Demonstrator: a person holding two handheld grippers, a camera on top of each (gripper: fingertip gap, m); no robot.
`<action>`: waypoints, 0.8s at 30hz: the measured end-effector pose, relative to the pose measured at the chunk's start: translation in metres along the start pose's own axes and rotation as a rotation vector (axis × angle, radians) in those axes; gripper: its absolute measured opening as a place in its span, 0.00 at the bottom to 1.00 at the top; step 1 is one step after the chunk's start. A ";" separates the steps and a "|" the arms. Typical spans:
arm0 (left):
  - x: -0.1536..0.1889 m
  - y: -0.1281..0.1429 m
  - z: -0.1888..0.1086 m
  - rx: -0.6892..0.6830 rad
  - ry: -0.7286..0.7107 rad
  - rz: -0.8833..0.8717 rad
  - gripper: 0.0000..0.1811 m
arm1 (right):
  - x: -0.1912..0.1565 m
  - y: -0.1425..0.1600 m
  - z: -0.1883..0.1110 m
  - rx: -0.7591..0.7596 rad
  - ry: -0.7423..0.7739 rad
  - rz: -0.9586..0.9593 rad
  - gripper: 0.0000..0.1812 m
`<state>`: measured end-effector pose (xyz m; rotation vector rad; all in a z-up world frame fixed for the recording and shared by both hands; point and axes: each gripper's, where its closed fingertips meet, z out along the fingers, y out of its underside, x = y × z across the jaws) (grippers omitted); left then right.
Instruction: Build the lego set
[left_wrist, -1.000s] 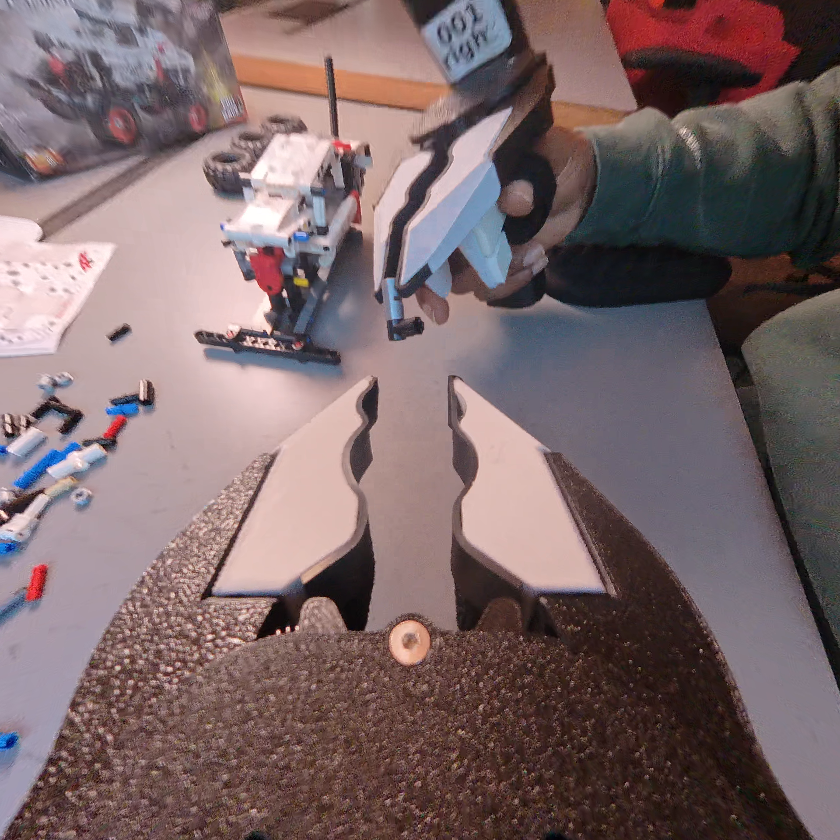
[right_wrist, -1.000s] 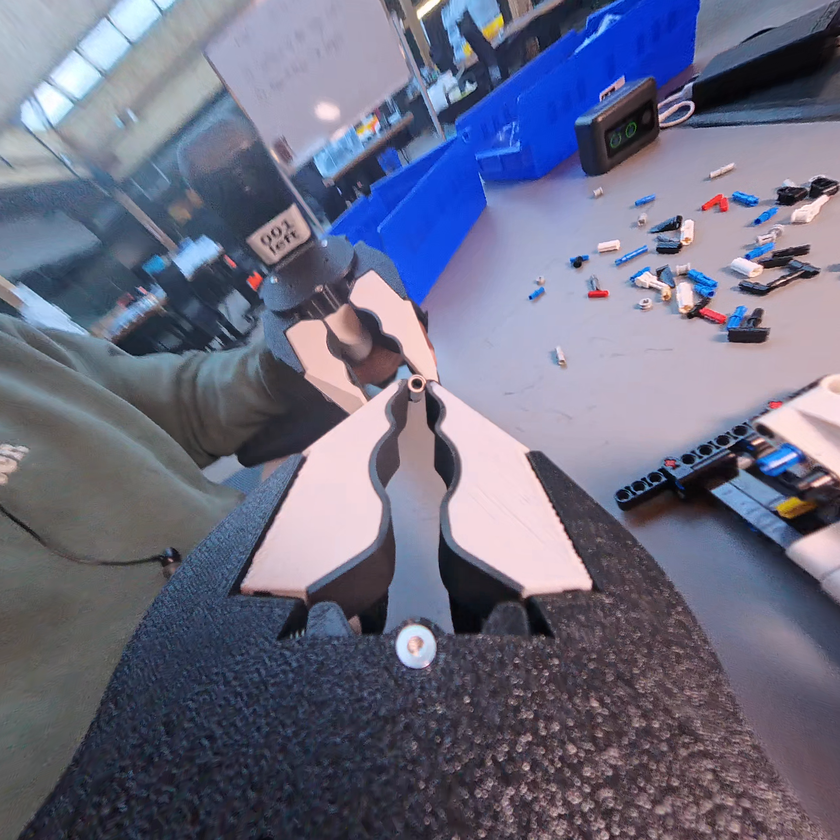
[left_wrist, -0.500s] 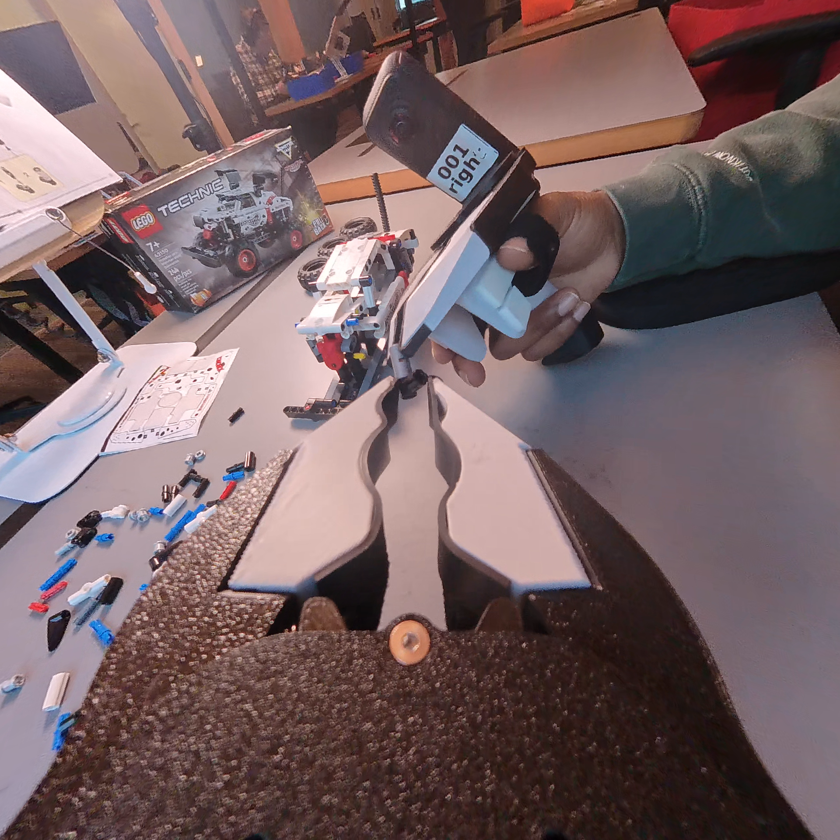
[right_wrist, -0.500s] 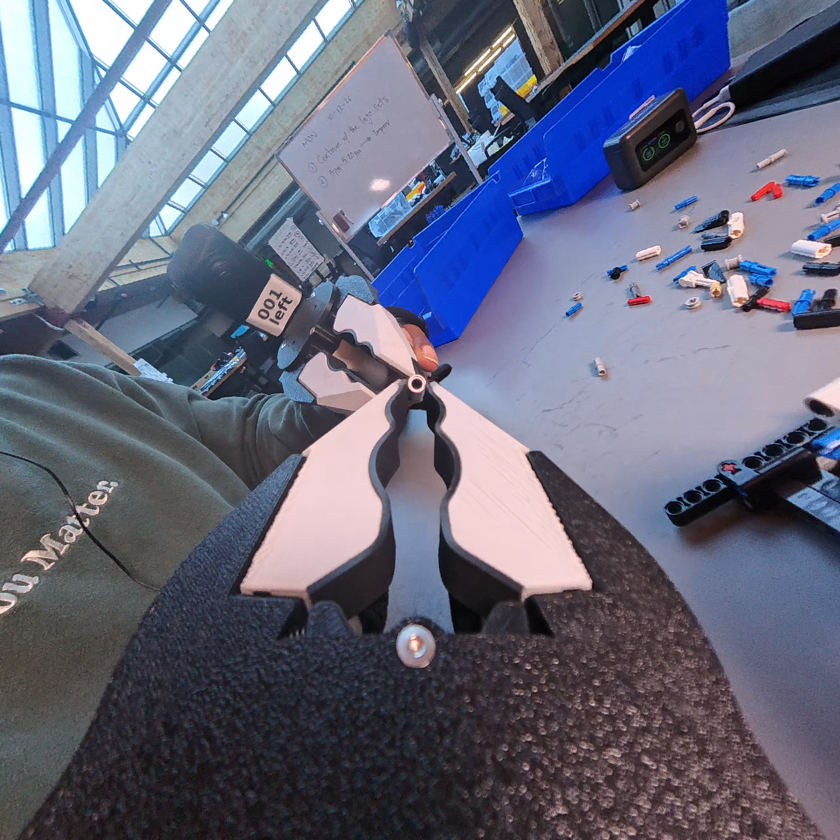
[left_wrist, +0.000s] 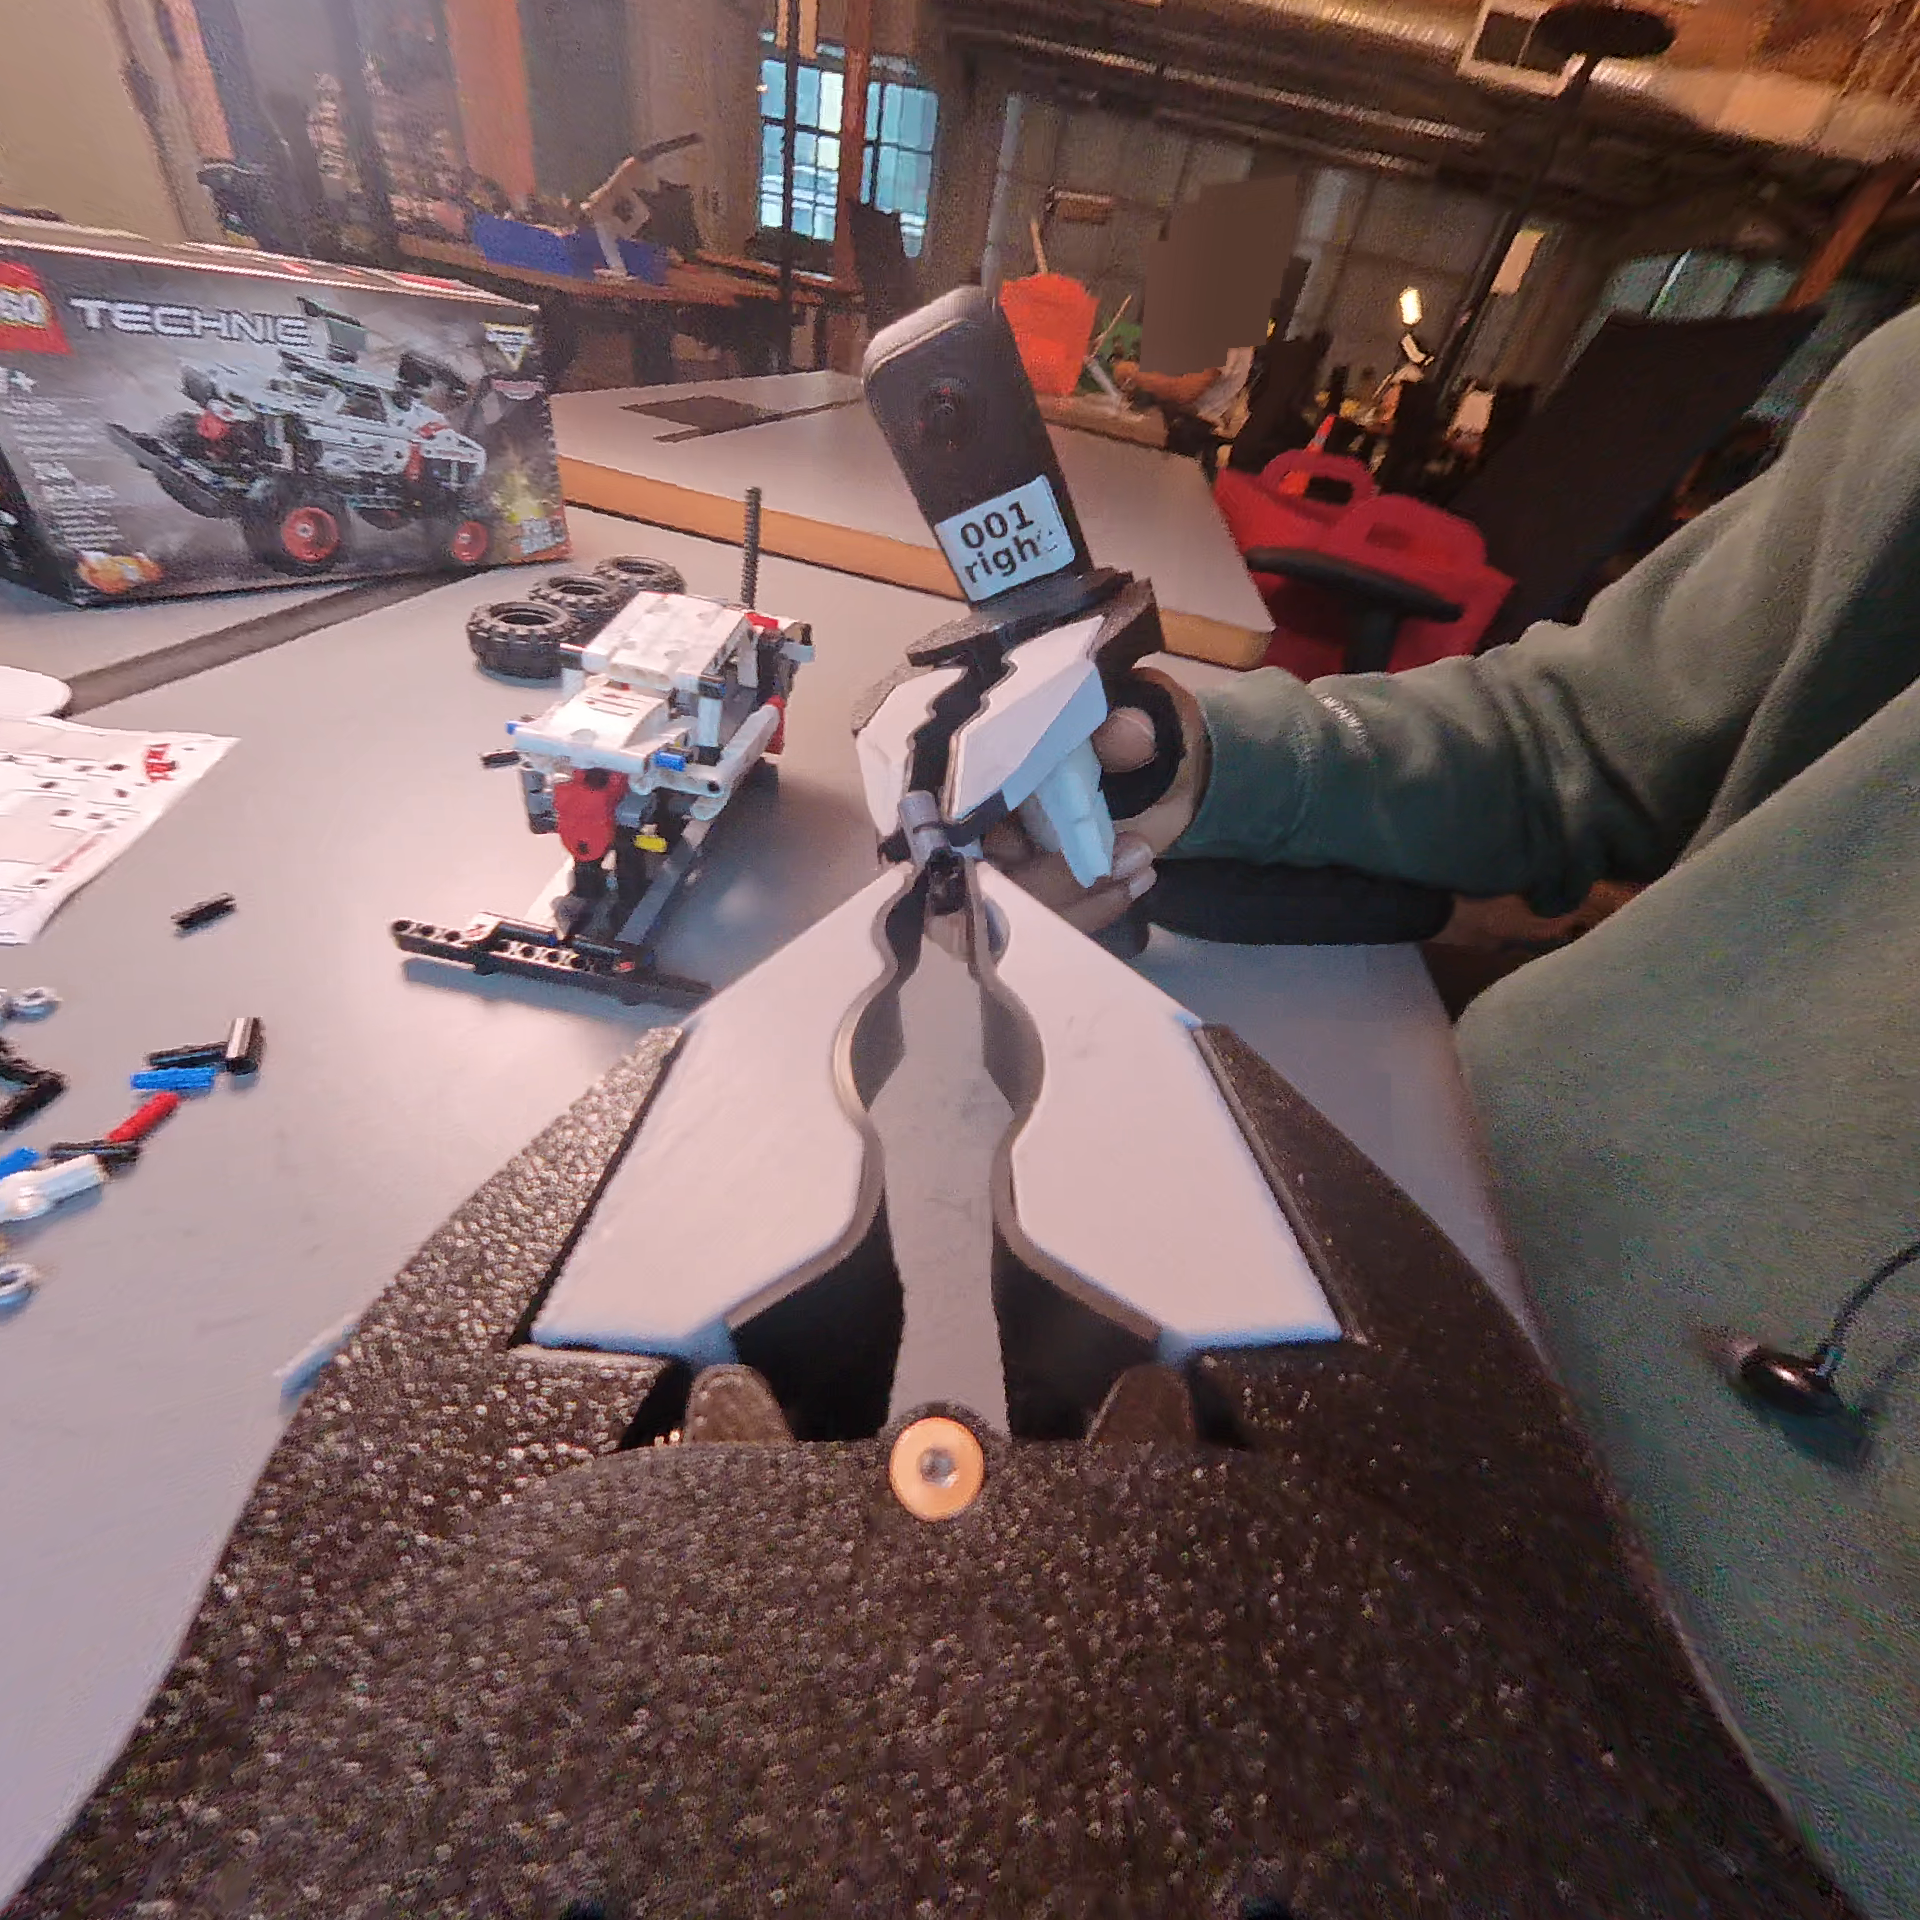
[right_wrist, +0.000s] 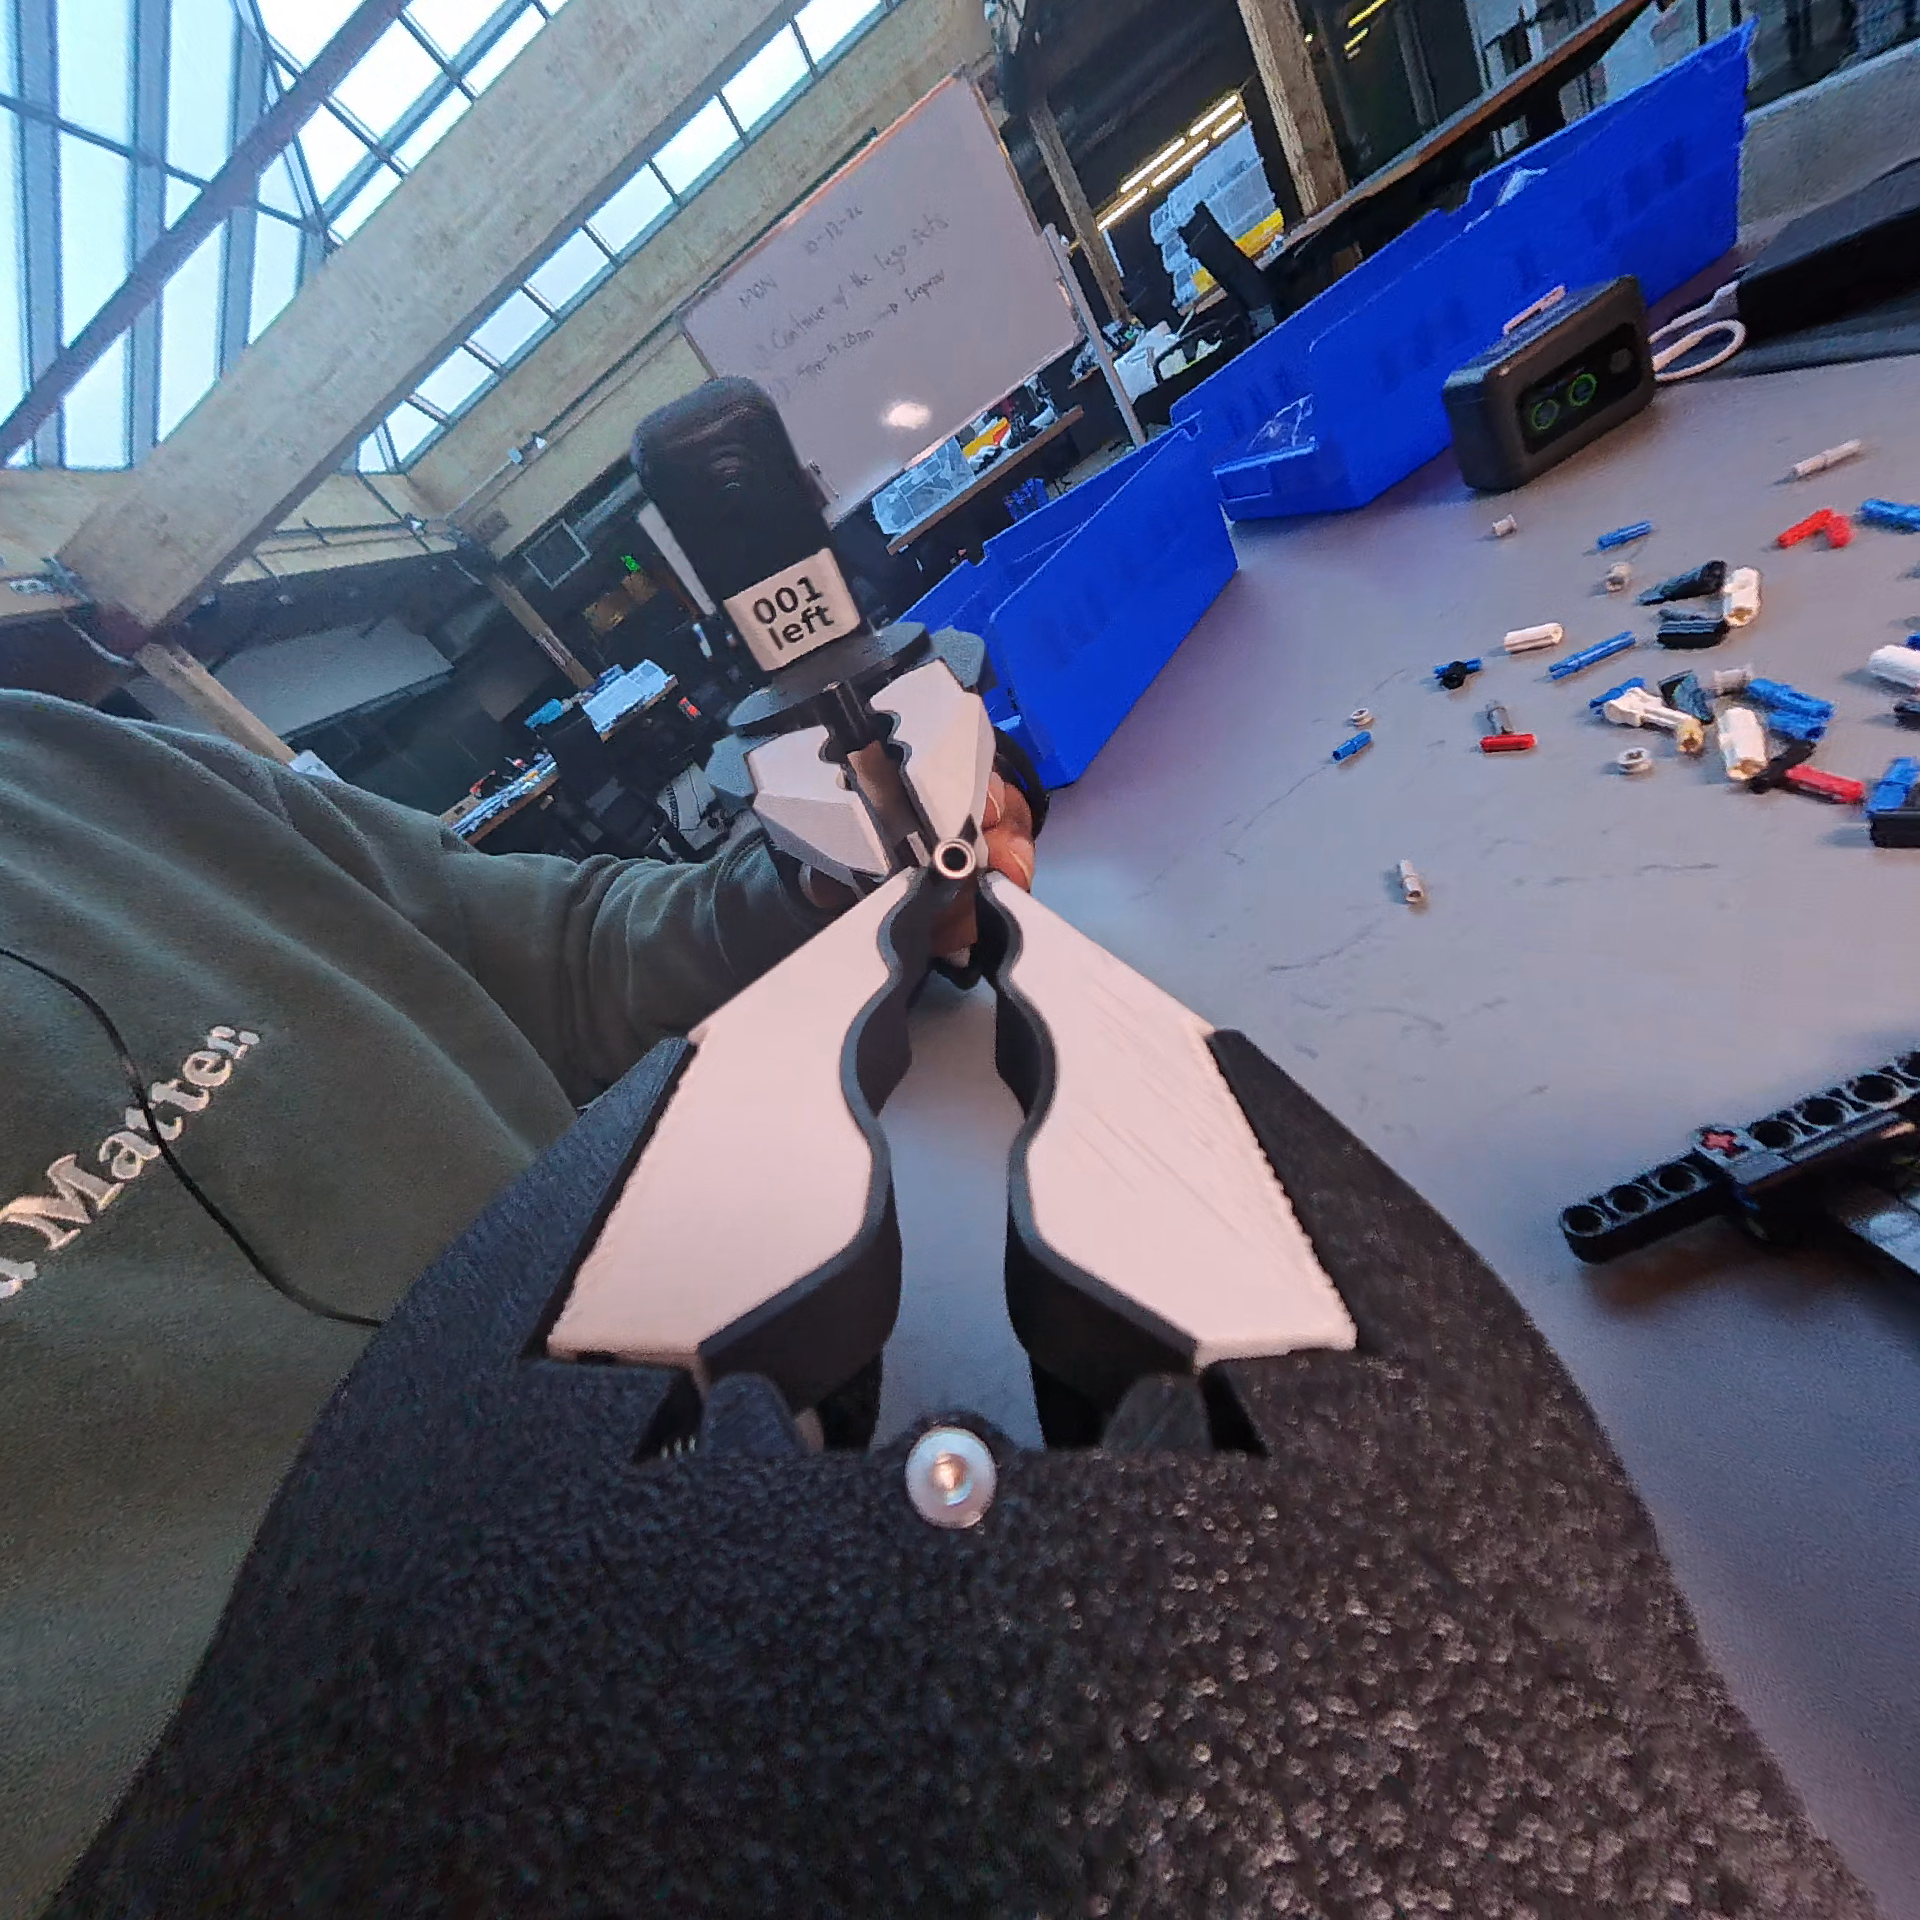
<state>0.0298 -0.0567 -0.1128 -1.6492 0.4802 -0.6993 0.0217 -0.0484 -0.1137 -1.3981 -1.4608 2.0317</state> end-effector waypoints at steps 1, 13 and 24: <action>0.002 -0.001 0.000 0.013 0.023 -0.022 0.04 | -0.003 -0.001 0.000 0.001 -0.004 -0.018 0.05; 0.005 -0.001 0.002 0.028 0.067 -0.087 0.04 | -0.010 0.004 0.000 -0.059 0.070 -0.266 0.04; -0.038 0.035 -0.001 -0.211 -0.241 0.074 0.02 | 0.041 0.035 -0.010 -0.321 0.385 -0.372 0.03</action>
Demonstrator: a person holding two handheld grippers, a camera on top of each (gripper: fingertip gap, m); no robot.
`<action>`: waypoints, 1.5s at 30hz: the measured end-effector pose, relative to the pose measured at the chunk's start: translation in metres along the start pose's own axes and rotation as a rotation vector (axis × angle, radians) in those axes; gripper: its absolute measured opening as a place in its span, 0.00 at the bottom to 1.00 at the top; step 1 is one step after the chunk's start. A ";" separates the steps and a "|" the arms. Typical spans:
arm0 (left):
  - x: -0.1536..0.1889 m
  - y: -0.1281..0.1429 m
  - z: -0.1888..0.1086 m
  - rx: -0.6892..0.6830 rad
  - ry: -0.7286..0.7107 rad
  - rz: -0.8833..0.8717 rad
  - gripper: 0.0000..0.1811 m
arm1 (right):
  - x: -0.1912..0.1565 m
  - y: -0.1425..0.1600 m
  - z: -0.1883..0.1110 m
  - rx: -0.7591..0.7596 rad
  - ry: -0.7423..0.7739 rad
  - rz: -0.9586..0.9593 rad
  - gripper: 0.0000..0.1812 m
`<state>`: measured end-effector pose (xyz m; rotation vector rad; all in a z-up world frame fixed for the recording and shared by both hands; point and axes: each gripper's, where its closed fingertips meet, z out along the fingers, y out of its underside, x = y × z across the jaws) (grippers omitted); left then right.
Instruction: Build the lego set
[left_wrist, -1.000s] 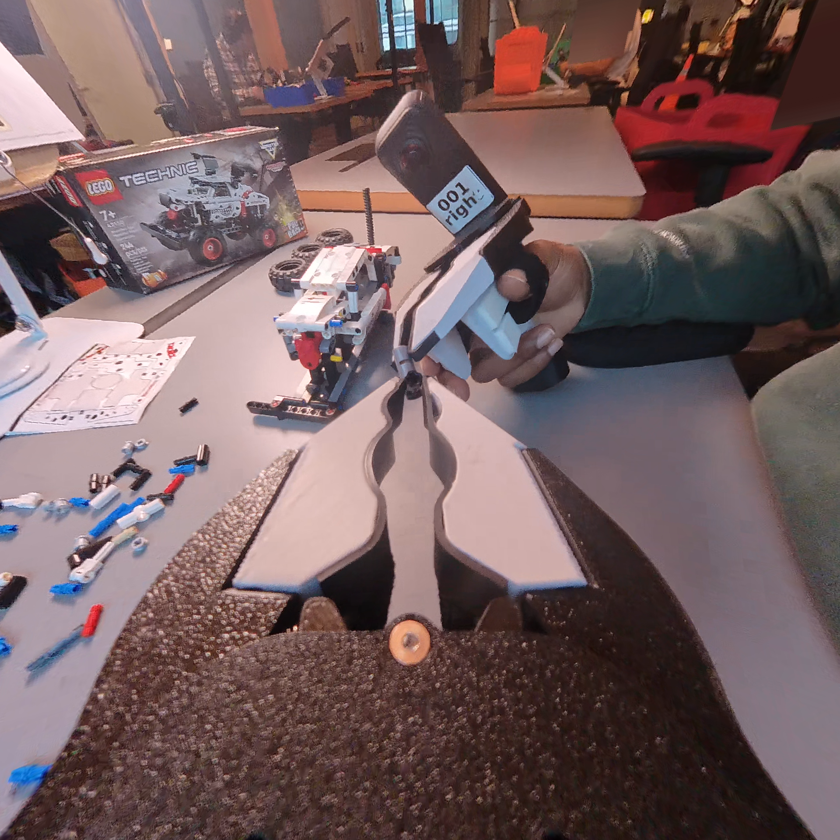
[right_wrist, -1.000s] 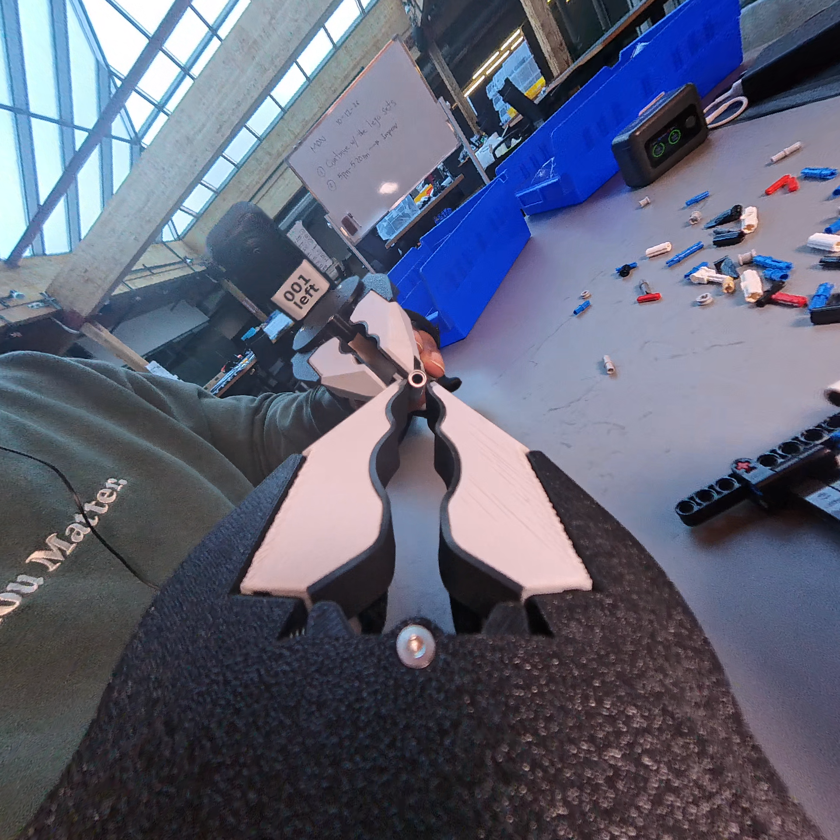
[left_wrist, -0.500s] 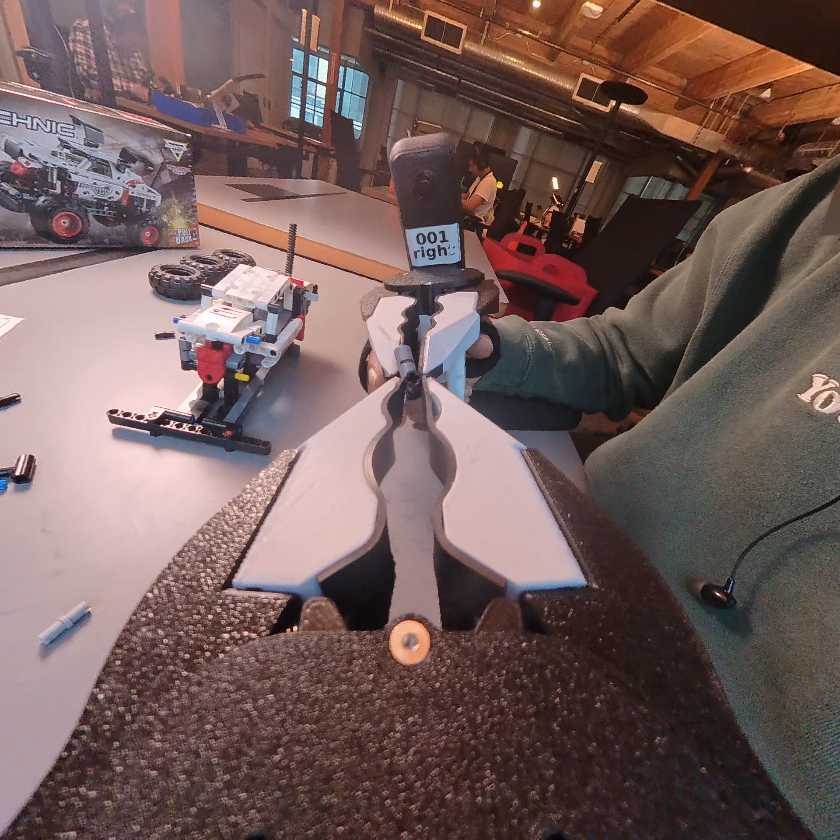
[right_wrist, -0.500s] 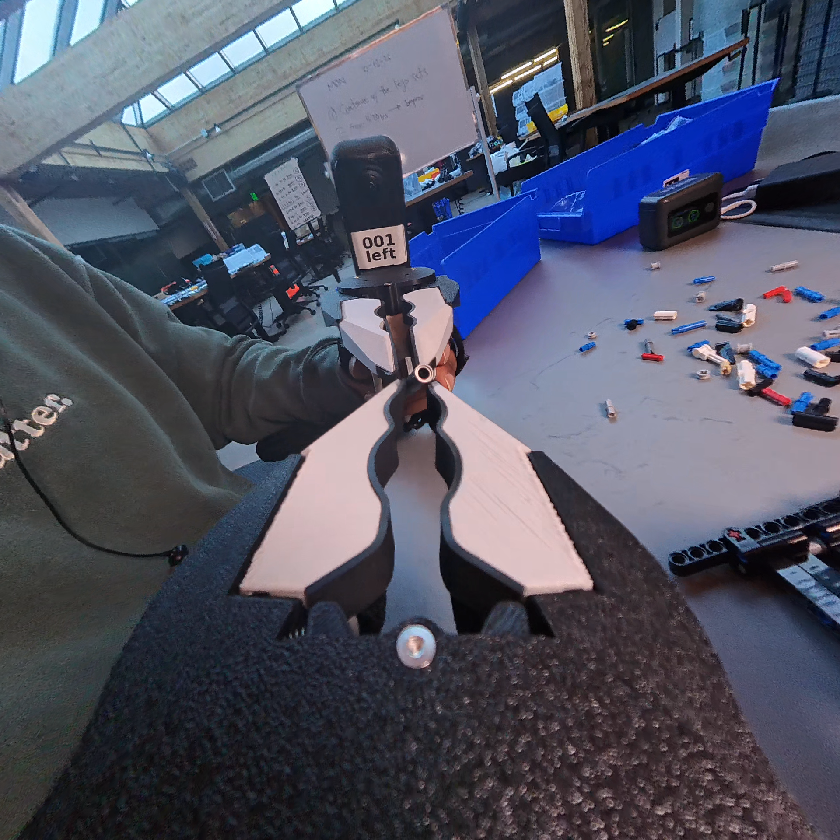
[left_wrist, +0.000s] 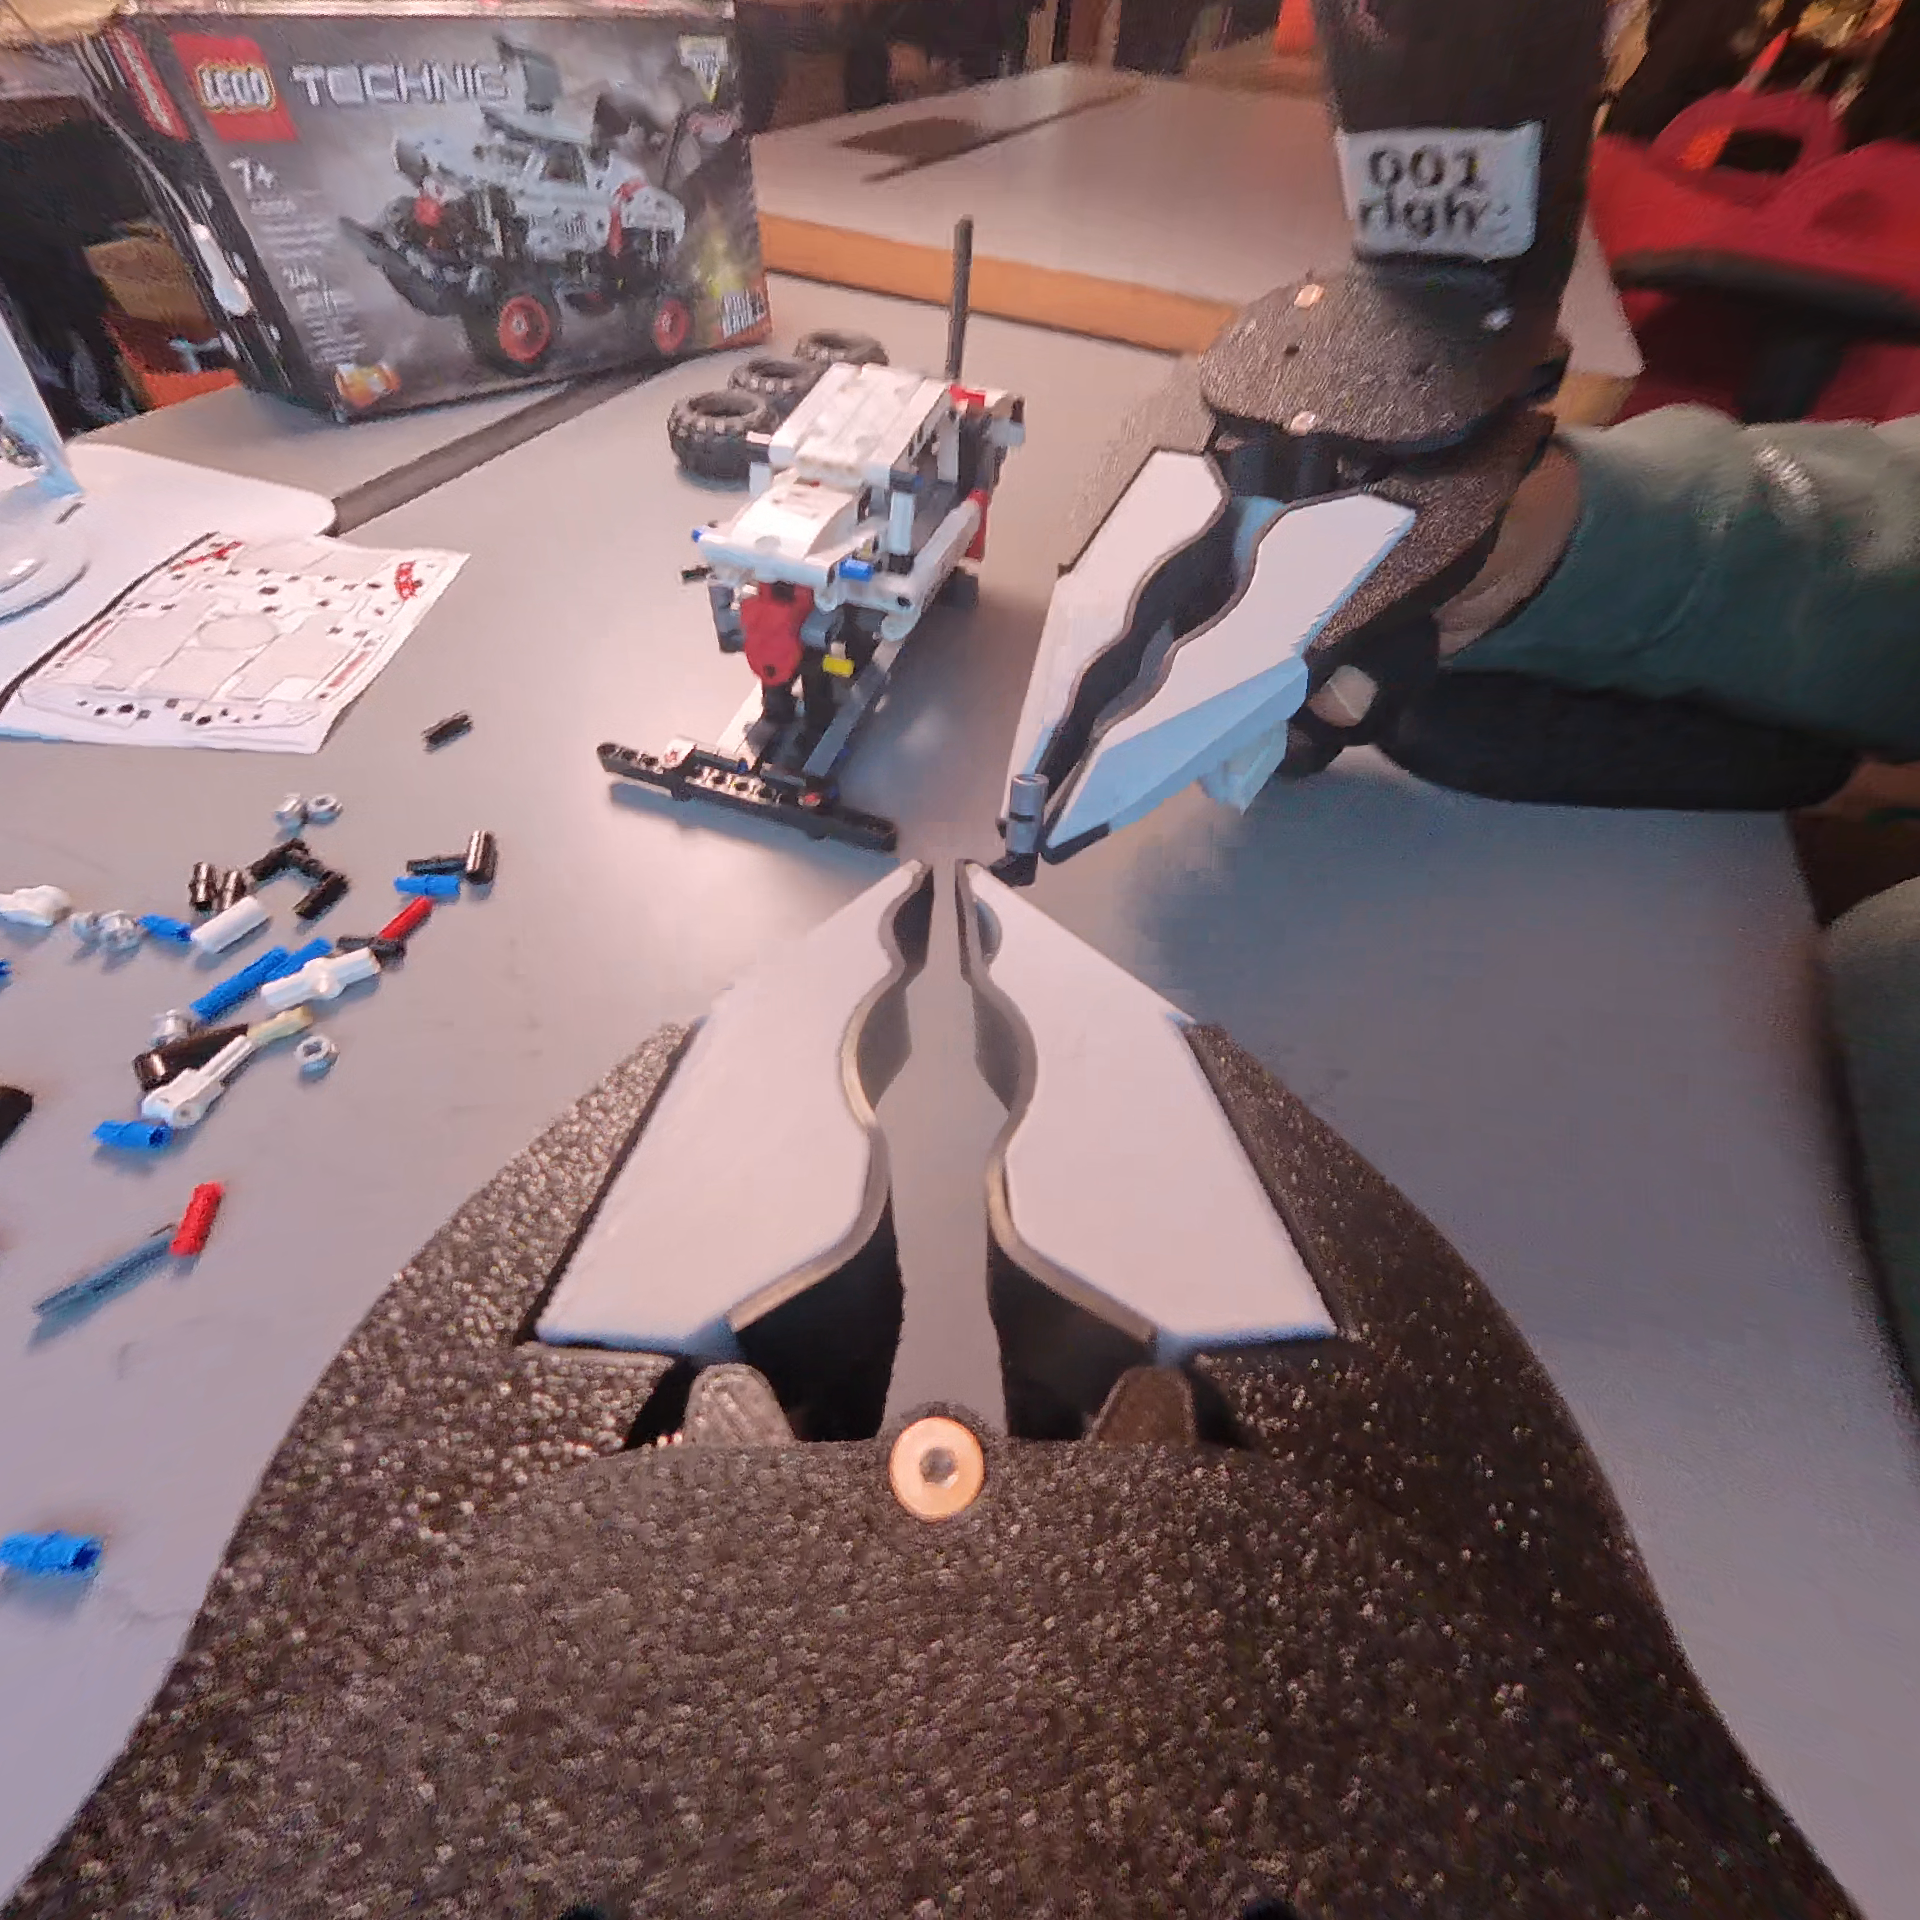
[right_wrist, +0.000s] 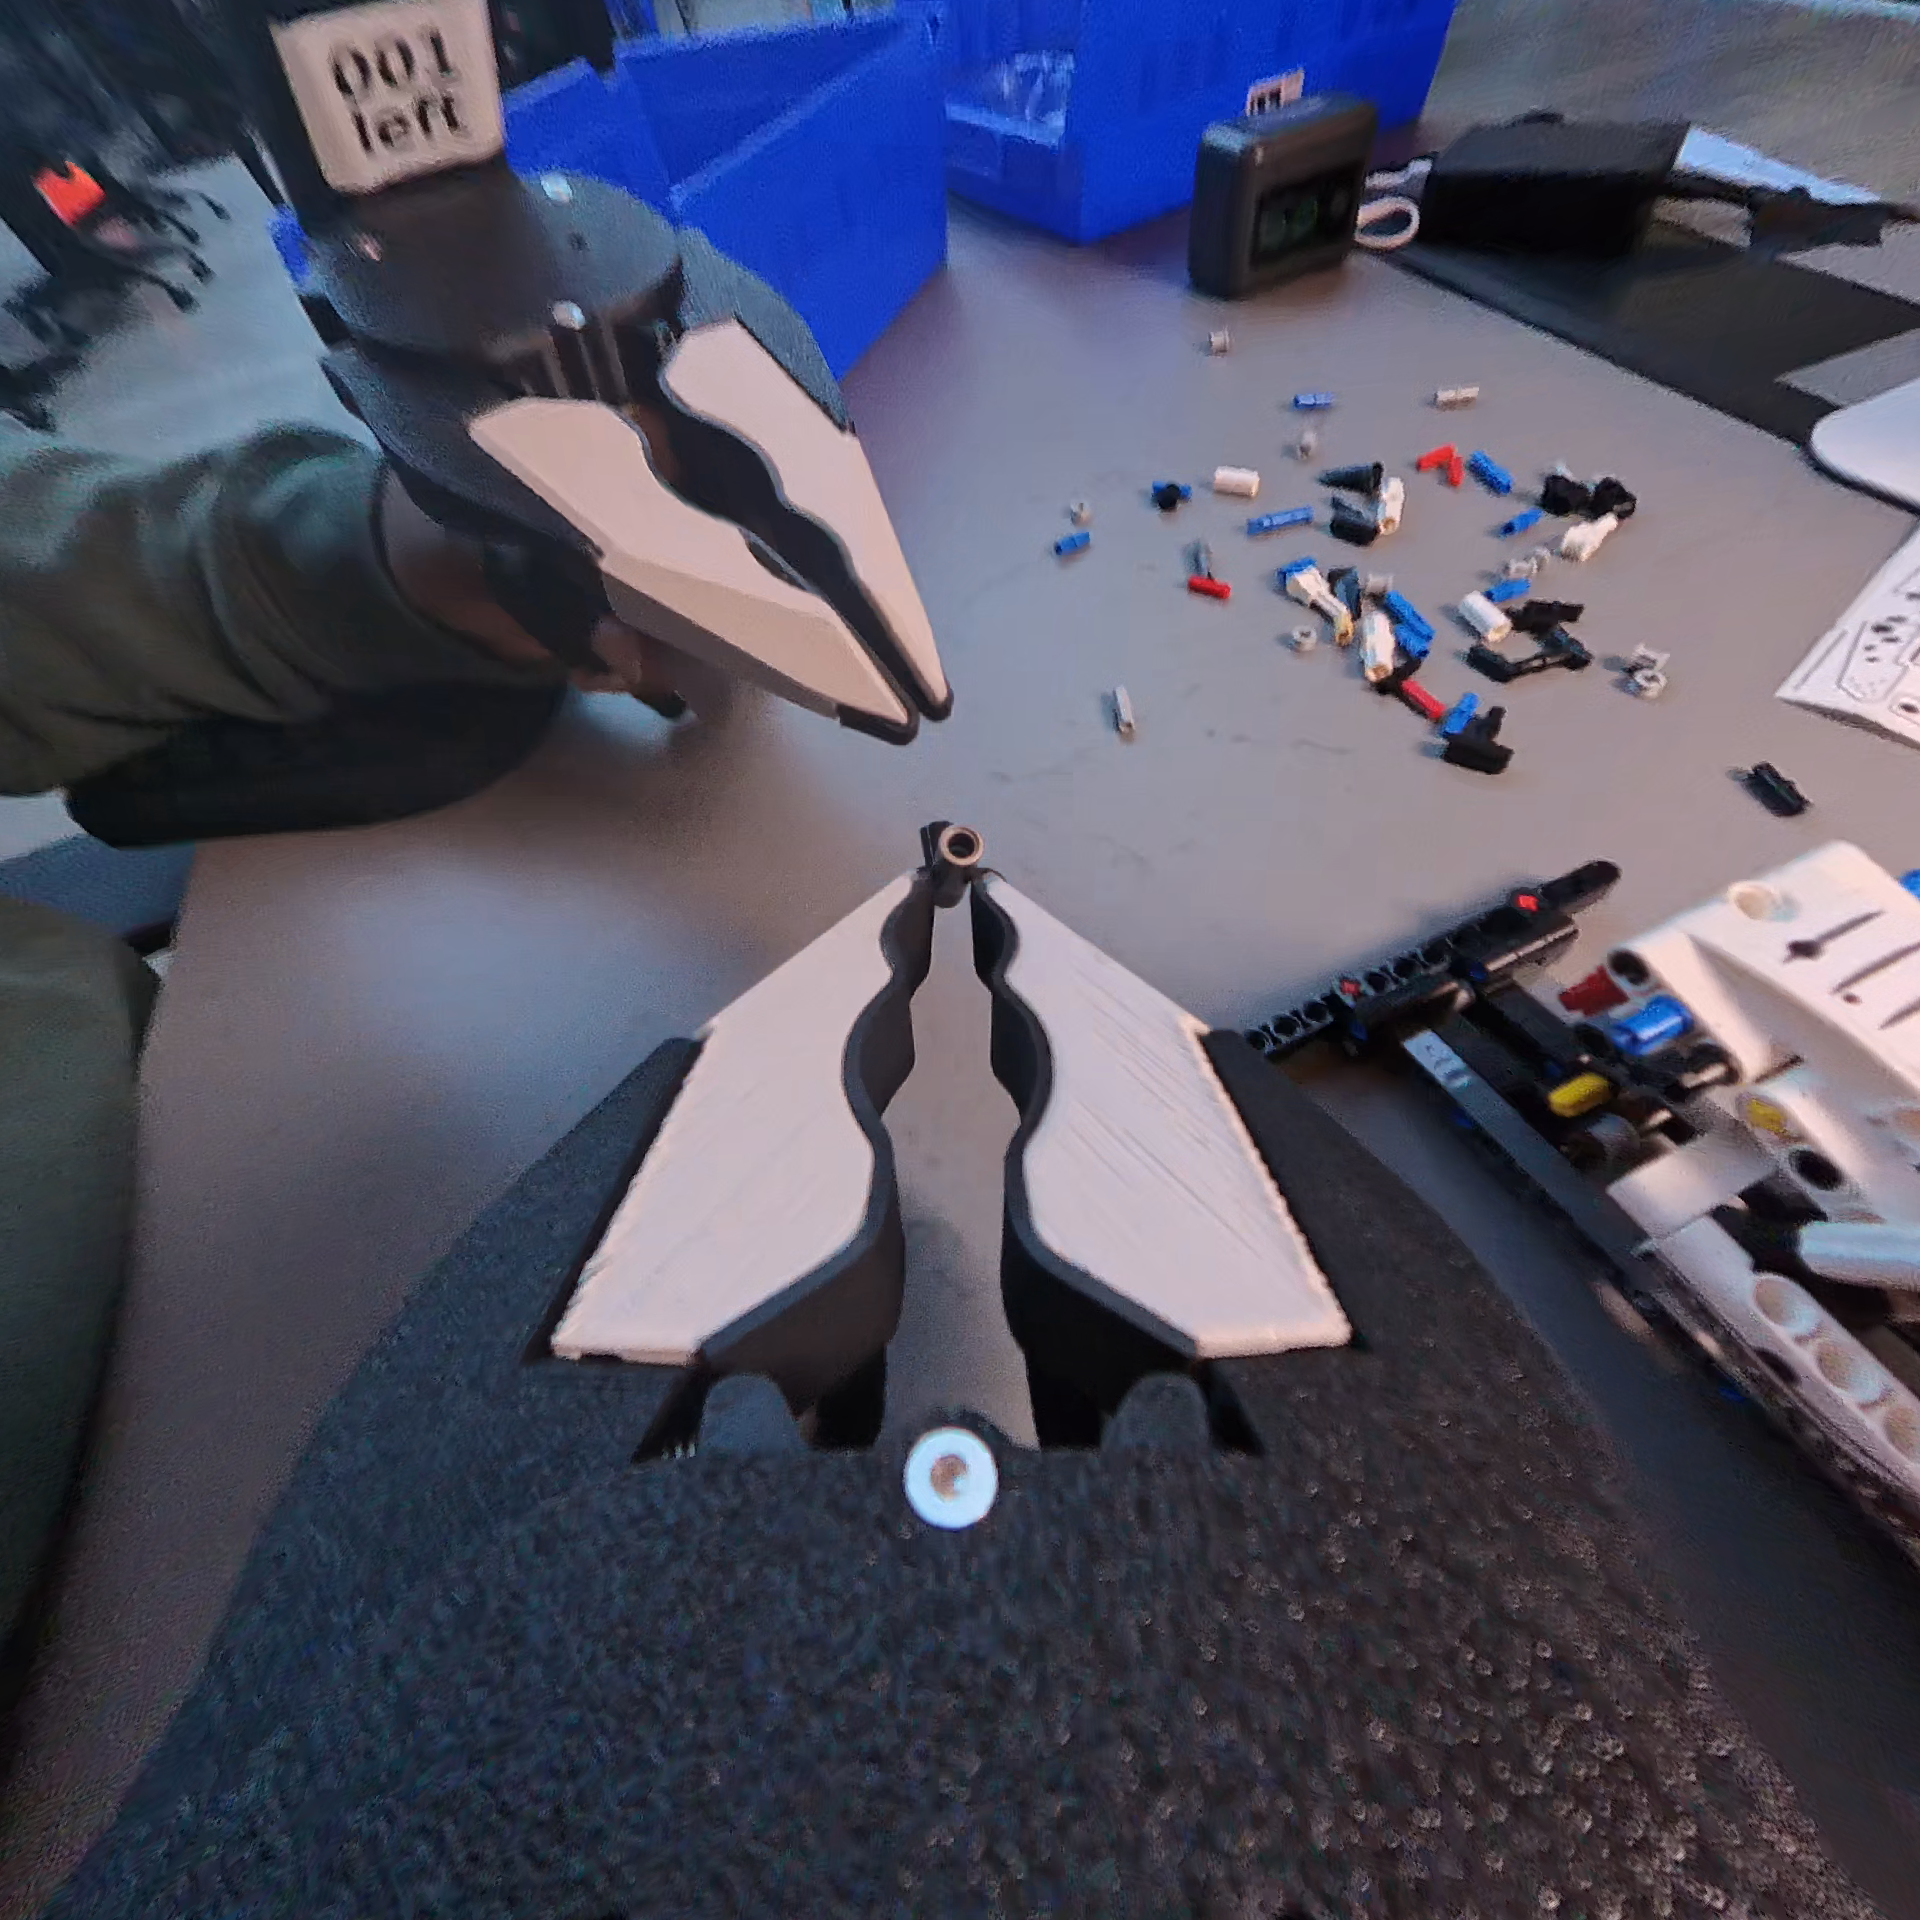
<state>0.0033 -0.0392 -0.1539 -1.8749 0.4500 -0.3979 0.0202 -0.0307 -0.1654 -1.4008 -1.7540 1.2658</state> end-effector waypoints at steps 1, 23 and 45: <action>-0.001 0.006 0.002 -0.033 -0.004 0.008 0.04 | 0.004 0.009 0.003 -0.054 0.035 -0.021 0.03; -0.004 0.046 0.024 -0.294 -0.052 0.128 0.14 | 0.045 0.015 -0.026 -0.233 0.287 -0.148 0.15; -0.013 0.041 0.007 -0.233 -0.058 0.061 0.16 | 0.112 0.024 -0.038 -1.264 -0.289 -1.184 0.43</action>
